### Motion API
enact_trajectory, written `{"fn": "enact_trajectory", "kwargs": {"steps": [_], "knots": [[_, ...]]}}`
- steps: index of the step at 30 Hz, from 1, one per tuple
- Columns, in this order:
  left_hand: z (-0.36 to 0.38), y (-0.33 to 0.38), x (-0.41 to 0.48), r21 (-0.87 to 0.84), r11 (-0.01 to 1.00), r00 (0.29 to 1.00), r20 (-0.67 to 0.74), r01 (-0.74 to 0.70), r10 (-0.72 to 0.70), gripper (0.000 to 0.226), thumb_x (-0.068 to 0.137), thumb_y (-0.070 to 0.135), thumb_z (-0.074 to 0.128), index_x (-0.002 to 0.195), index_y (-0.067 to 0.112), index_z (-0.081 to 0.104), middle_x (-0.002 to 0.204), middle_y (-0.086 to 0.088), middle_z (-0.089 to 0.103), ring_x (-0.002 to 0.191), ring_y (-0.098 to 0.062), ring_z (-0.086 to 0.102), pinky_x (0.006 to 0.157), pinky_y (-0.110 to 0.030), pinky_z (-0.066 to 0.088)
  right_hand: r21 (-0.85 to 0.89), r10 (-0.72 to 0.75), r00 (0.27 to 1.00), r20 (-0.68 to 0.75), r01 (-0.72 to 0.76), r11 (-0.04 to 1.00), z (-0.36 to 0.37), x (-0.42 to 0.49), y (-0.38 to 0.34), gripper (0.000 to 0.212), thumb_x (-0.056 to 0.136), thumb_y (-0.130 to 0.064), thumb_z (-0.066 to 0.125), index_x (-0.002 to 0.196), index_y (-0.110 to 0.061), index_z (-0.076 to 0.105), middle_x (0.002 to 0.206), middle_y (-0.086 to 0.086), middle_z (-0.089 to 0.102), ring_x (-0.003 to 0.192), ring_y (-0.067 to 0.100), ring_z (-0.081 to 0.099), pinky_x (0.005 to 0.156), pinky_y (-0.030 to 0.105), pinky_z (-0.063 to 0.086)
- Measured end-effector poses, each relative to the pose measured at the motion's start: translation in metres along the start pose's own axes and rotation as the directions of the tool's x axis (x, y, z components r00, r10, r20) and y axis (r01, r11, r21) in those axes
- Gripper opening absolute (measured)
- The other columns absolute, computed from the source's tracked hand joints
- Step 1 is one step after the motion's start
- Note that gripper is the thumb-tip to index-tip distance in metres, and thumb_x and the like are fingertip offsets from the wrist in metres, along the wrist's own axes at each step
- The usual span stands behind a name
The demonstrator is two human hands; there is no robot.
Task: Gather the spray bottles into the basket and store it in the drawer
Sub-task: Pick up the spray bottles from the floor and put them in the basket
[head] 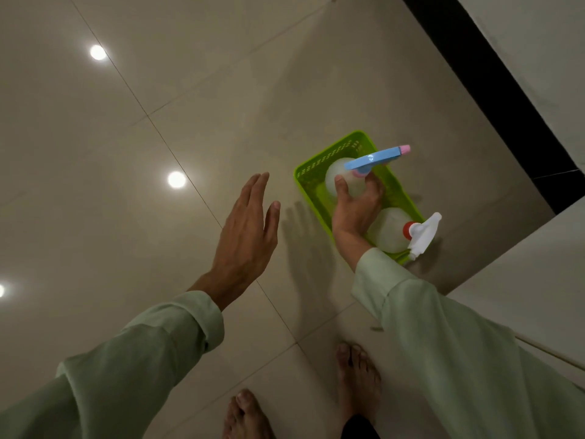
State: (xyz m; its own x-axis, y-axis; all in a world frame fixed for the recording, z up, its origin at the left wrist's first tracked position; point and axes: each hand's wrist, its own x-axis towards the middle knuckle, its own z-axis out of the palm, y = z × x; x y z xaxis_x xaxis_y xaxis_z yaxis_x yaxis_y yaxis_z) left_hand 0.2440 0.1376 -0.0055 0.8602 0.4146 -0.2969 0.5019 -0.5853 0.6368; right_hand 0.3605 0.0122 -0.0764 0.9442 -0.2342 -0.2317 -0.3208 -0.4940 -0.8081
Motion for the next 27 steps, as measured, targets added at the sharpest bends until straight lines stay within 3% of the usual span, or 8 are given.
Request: {"fn": "enact_trajectory", "kwargs": {"steps": [3, 7, 9, 15, 19, 27], "knots": [[0.000, -0.003, -0.005, 0.001, 1.000, 1.000, 0.009, 0.005, -0.005, 0.054, 0.105, 0.038, 0.032, 0.155, 0.019, 0.022, 0.162, -0.002, 0.026, 0.148, -0.016, 0.028, 0.120, -0.035, 0.029, -0.031, 0.011, 0.998, 0.061, -0.009, 0.999, -0.002, 0.002, 0.003, 0.061, 0.083, -0.020, 0.078, 0.136, 0.001, 0.054, 0.140, 0.020, 0.055, 0.136, 0.034, 0.046, 0.113, 0.046, 0.032], [-0.008, 0.001, -0.016, -0.005, 1.000, 1.000, 0.010, 0.016, -0.016, 0.054, 0.105, 0.037, 0.032, 0.155, 0.019, 0.021, 0.162, -0.002, 0.025, 0.148, -0.016, 0.028, 0.119, -0.033, 0.028, -0.050, 0.070, 0.980, 0.188, -0.062, 0.997, -0.012, -0.008, -0.001, 0.090, 0.086, -0.016, 0.075, 0.157, -0.007, 0.021, 0.162, 0.013, 0.030, 0.150, 0.026, 0.028, 0.122, 0.032, 0.018], [-0.015, 0.007, -0.023, -0.004, 1.000, 1.000, 0.013, 0.025, -0.025, 0.054, 0.105, 0.038, 0.032, 0.155, 0.019, 0.021, 0.163, -0.002, 0.025, 0.148, -0.016, 0.028, 0.120, -0.035, 0.028, -0.047, 0.111, 0.969, 0.222, -0.103, 0.994, -0.021, -0.017, -0.005, 0.094, 0.088, -0.016, 0.073, 0.159, -0.009, 0.012, 0.165, 0.011, 0.024, 0.152, 0.025, 0.025, 0.123, 0.035, 0.019], [-0.040, 0.026, -0.064, -0.025, 0.999, 0.998, -0.036, 0.049, -0.049, 0.053, 0.105, 0.038, 0.033, 0.154, 0.021, 0.023, 0.162, -0.002, 0.027, 0.148, -0.016, 0.028, 0.119, -0.034, 0.028, -0.090, 0.115, 0.948, 0.296, -0.093, 0.992, -0.056, -0.064, -0.029, 0.086, 0.087, -0.012, 0.072, 0.156, -0.005, 0.022, 0.160, 0.013, 0.033, 0.148, 0.026, 0.031, 0.122, 0.034, 0.022], [-0.058, 0.031, -0.106, -0.059, 0.992, 0.992, -0.066, 0.108, -0.112, 0.054, 0.105, 0.037, 0.034, 0.155, 0.021, 0.023, 0.162, -0.002, 0.026, 0.148, -0.016, 0.028, 0.120, -0.036, 0.028, -0.145, 0.121, 0.918, 0.378, -0.071, 0.987, -0.080, -0.097, -0.045, 0.075, 0.088, -0.015, 0.071, 0.151, -0.008, 0.033, 0.153, 0.012, 0.041, 0.141, 0.029, 0.040, 0.117, 0.046, 0.033], [-0.100, 0.007, -0.224, -0.115, 0.950, 0.941, -0.145, 0.290, -0.305, 0.055, 0.105, 0.039, 0.034, 0.155, 0.023, 0.022, 0.163, 0.001, 0.023, 0.150, -0.014, 0.023, 0.121, -0.034, 0.024, -0.100, -0.014, 0.798, 0.603, 0.093, 0.991, -0.112, -0.192, -0.077, 0.062, 0.088, -0.009, 0.071, 0.143, -0.007, 0.044, 0.147, 0.008, 0.045, 0.129, 0.024, 0.050, 0.106, 0.048, 0.048]]}}
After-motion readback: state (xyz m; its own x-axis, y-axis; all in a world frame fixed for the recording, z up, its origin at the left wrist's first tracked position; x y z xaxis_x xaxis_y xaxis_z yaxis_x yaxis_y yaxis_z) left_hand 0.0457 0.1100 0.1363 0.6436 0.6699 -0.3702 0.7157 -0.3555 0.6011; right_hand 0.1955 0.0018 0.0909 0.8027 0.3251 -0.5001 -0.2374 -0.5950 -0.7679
